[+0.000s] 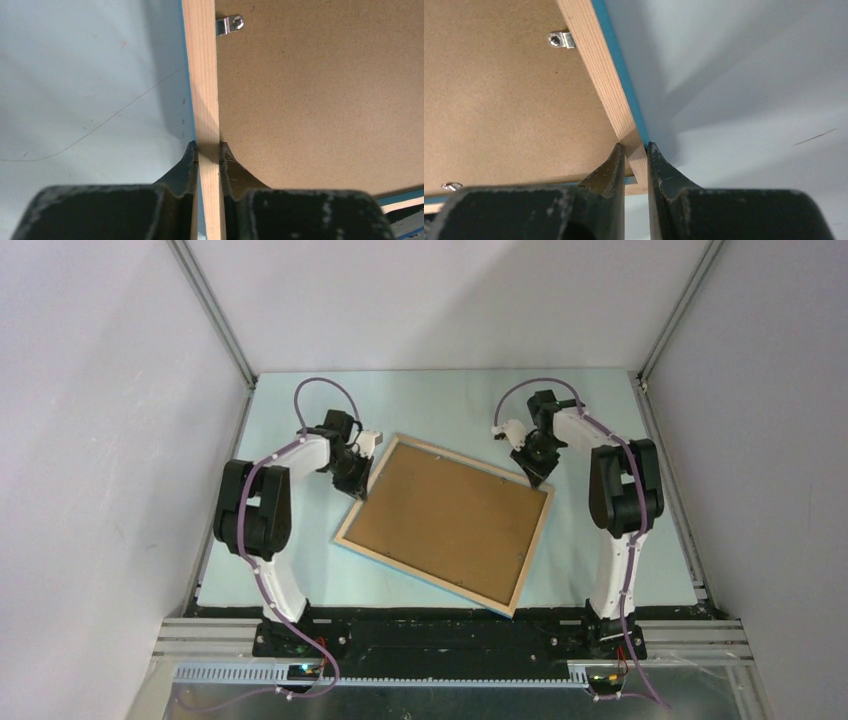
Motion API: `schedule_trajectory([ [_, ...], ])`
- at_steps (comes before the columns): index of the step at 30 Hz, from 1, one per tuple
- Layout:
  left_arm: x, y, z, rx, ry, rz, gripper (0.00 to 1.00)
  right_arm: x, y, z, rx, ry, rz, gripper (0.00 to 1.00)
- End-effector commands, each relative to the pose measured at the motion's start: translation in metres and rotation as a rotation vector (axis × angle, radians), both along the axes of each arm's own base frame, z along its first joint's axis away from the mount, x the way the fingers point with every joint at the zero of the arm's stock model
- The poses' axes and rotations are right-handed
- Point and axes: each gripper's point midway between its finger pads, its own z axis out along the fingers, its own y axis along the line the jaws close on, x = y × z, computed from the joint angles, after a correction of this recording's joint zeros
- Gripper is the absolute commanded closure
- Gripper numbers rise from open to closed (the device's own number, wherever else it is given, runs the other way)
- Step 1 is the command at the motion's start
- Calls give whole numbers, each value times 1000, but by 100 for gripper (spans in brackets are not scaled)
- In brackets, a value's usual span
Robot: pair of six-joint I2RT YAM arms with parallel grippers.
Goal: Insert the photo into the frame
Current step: Install the photo frame at the center of the board.
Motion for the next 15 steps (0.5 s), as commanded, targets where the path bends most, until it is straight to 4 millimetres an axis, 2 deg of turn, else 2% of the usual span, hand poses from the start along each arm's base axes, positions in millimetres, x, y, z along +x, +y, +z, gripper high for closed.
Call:
schedule_trajectory([
  [1,-23,1,-7,-32,83,26,100,63,45,6,67,-168,26,100],
  [2,-26,0,-8,-46,99,36,100,75,51,14,74,-200,28,100],
  [3,-30,2,-10,-51,115,47,100,78,55,9,64,-194,34,100],
  [4,-32,1,-10,-63,127,57,100,90,60,13,68,-216,34,100],
  [5,-20,-1,95,-133,-197,48,100,95,64,12,60,-225,36,100],
  [6,-31,0,15,-87,65,63,100,106,71,16,65,-249,34,100],
  [7,-40,2,-6,-75,141,69,100,119,75,26,71,-287,30,98],
  [8,-44,2,-11,-76,163,76,100,123,79,20,71,-284,22,95],
  [9,-46,2,-12,-78,174,83,100,134,83,29,79,-321,15,91],
  [10,-48,1,-13,-90,185,91,100,138,87,26,84,-324,5,88],
  [12,-50,-2,-13,-115,207,115,100,154,95,35,102,-382,-18,77],
  [15,-51,-4,-15,-161,247,161,100,166,100,46,119,-434,-62,67],
])
